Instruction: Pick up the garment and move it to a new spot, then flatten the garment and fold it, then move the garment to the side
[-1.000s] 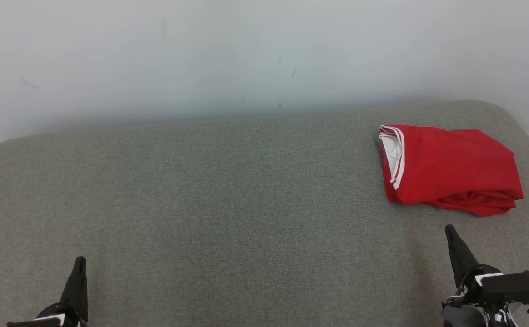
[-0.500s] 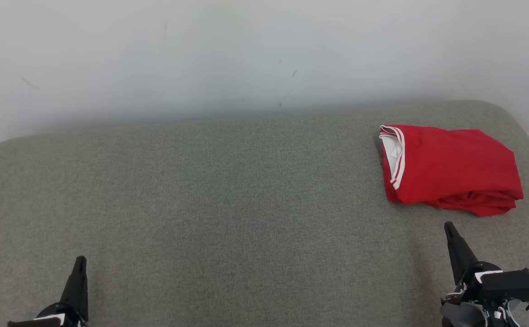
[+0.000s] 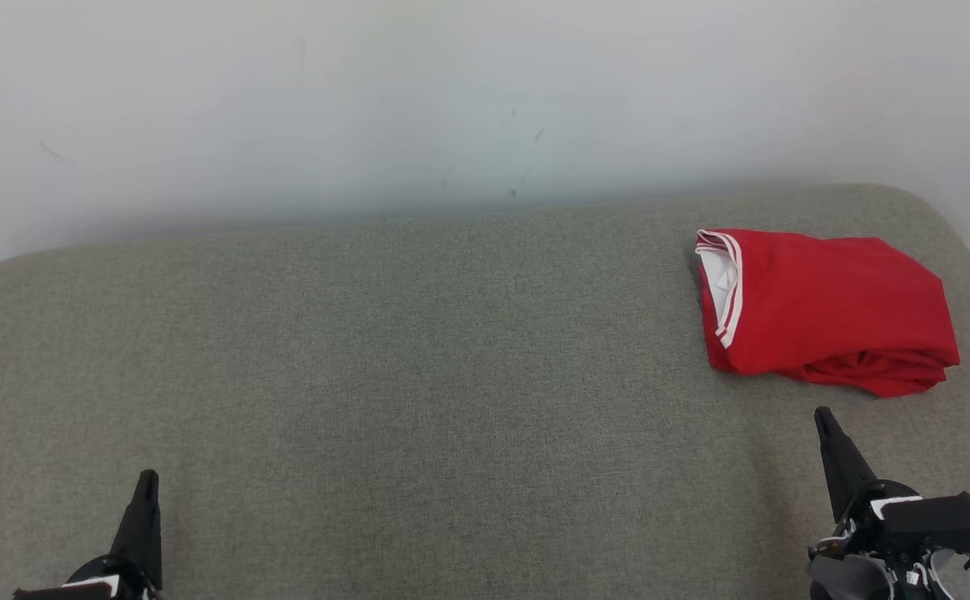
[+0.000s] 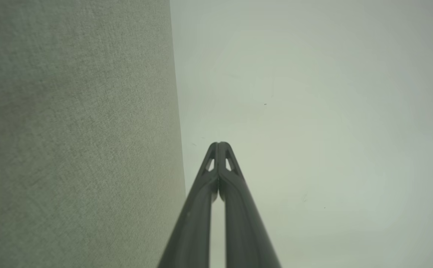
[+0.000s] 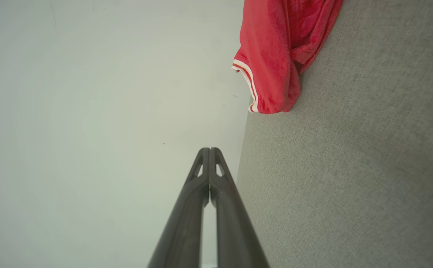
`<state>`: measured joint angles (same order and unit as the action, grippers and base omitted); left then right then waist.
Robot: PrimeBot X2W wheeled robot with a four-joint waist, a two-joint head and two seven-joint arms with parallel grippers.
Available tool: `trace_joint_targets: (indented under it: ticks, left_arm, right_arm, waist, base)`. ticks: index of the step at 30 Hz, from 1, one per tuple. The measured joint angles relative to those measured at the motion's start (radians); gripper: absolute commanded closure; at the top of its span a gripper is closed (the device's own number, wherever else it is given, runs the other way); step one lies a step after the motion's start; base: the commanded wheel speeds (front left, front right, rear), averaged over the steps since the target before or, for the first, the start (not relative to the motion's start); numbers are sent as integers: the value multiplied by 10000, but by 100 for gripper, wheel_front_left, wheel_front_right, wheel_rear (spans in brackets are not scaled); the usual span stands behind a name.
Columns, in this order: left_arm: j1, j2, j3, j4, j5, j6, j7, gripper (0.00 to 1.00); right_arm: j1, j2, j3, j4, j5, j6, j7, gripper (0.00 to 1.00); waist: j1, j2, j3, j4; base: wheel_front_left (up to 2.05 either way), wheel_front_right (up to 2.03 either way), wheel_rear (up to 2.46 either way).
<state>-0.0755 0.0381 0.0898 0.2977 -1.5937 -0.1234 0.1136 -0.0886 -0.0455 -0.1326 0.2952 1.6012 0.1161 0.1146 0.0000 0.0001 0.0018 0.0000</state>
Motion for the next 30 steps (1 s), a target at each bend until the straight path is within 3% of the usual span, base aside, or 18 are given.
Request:
trace_joint_targets:
  ticks: [30]
  left_arm:
    - [-4,-2,-2,6,0,-2,0,100]
  right_arm:
    - [0,0,2,6,2,42,-2,100]
  waist:
    - [0,0,0,0]
  base:
    - [0,0,0]
